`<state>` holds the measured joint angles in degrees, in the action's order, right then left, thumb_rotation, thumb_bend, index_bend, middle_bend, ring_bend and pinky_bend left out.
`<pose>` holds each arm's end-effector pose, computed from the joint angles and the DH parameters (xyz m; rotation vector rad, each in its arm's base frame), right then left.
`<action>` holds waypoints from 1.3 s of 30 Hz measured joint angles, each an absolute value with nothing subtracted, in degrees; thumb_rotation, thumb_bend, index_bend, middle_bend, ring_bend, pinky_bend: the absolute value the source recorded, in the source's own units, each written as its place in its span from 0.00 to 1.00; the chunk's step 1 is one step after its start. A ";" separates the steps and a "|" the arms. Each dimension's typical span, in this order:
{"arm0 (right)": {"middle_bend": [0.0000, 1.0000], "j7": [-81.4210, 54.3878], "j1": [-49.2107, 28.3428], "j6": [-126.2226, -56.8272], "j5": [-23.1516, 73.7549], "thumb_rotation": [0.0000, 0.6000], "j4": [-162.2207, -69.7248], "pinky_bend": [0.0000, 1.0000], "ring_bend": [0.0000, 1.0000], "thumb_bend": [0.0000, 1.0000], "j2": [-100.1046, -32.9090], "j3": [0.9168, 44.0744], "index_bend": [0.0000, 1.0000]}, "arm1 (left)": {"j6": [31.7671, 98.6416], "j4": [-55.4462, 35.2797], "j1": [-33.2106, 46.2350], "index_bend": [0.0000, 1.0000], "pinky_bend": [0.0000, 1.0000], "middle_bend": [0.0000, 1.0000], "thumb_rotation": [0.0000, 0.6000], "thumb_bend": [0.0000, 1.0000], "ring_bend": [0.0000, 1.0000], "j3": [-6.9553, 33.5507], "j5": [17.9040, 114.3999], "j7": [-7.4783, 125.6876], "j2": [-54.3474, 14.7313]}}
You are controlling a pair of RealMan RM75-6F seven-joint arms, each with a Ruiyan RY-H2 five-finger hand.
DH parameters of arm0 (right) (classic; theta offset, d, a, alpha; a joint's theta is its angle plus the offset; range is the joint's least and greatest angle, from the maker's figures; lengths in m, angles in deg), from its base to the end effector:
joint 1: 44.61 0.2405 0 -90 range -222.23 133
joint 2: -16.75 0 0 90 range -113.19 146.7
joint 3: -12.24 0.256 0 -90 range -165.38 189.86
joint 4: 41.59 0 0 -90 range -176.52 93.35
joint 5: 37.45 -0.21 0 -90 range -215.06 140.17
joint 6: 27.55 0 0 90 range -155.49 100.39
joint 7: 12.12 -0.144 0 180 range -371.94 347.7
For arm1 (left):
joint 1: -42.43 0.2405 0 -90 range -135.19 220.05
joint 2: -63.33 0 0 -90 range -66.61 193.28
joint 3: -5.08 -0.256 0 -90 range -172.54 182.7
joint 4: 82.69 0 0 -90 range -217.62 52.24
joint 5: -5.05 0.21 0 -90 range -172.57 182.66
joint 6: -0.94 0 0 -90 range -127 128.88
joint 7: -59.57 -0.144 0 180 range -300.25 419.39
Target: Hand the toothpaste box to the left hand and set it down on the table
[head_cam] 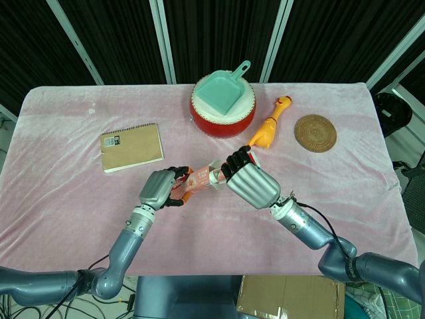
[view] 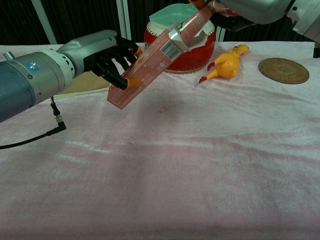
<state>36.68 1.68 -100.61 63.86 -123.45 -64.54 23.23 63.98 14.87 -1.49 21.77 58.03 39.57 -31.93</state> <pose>-0.0735 -0.3387 0.0603 1.7568 0.4880 0.9625 -0.0722 0.3186 -0.0274 -1.6790 -1.3035 -1.2073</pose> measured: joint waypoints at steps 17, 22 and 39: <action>0.55 36.59 1.62 -100.72 64.46 1.00 -123.21 0.45 0.48 0.43 -64.42 23.45 0.66 | 64.45 15.96 -1.52 0.42 0.43 0.37 1.00 0.43 0.30 21.52 57.09 39.28 -31.37; 0.55 36.58 1.65 -100.69 64.98 1.00 -122.89 0.45 0.47 0.43 -64.34 23.28 0.66 | 64.29 17.02 -1.86 0.42 0.43 0.37 1.00 0.43 0.30 22.00 55.30 38.51 -30.70; 0.55 36.33 1.40 -100.60 65.41 1.00 -122.42 0.45 0.47 0.43 -64.61 23.05 0.66 | 64.04 19.37 -3.70 0.42 0.43 0.37 1.00 0.43 0.30 22.24 49.98 35.69 -29.53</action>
<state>36.33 1.40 -100.60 65.41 -122.42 -64.61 23.05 64.04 19.37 -3.70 22.24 49.98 35.69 -29.53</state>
